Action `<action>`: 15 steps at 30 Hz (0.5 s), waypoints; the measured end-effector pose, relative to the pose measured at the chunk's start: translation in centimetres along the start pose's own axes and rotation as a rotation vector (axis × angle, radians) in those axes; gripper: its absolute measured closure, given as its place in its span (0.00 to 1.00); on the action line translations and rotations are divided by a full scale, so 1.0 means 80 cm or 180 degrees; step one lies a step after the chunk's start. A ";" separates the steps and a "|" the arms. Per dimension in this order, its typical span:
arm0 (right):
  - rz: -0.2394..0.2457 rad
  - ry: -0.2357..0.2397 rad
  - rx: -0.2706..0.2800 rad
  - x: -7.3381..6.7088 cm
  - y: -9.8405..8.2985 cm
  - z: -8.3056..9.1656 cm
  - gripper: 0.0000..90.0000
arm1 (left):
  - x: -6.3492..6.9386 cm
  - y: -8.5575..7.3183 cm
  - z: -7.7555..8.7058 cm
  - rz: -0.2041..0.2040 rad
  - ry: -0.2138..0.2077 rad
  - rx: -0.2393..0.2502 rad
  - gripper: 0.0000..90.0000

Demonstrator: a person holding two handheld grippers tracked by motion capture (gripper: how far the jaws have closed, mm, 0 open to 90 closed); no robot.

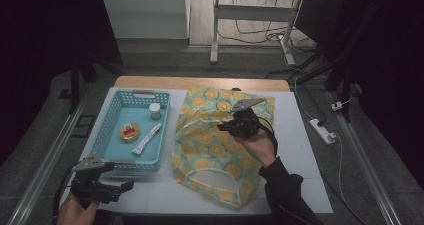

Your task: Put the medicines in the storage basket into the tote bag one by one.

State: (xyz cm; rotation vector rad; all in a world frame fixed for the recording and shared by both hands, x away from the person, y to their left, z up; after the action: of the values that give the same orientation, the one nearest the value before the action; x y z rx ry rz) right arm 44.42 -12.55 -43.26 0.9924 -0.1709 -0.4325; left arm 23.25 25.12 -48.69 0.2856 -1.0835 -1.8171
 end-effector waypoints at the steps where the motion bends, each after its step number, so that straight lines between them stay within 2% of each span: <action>1: -0.0001 0.0003 0.0005 0.001 0.000 0.001 1.00 | -0.002 0.002 0.001 -0.0002 0.0004 -0.0011 0.00; 7: -0.0006 0.0001 -0.0001 0.002 -0.001 0.000 1.00 | -0.013 0.007 0.000 0.0032 0.0007 -0.0047 0.00; 12: -0.0017 0.0015 -0.0015 0.003 -0.002 0.000 1.00 | -0.018 0.017 -0.004 -0.0088 0.0042 -0.0024 0.00; 15: -0.0012 0.0024 -0.0015 0.004 -0.002 0.000 1.00 | -0.021 0.025 -0.006 -0.0108 0.0039 -0.0001 0.00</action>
State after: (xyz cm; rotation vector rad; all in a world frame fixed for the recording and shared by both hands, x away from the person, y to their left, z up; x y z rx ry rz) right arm 44.65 -12.78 -43.39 0.9898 -0.1612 -0.4323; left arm 25.60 25.95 -47.84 0.3163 -1.0756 -1.8433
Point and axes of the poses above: each handheld gripper's, and its own axes: z roughly backward along the jaws, y roughly out of its top, x roughly to its right, the point moved 2 cm from there along -z, roughly forward along the jaws, and after that the axes turned 6 degrees about x, right-handed, at the moved point
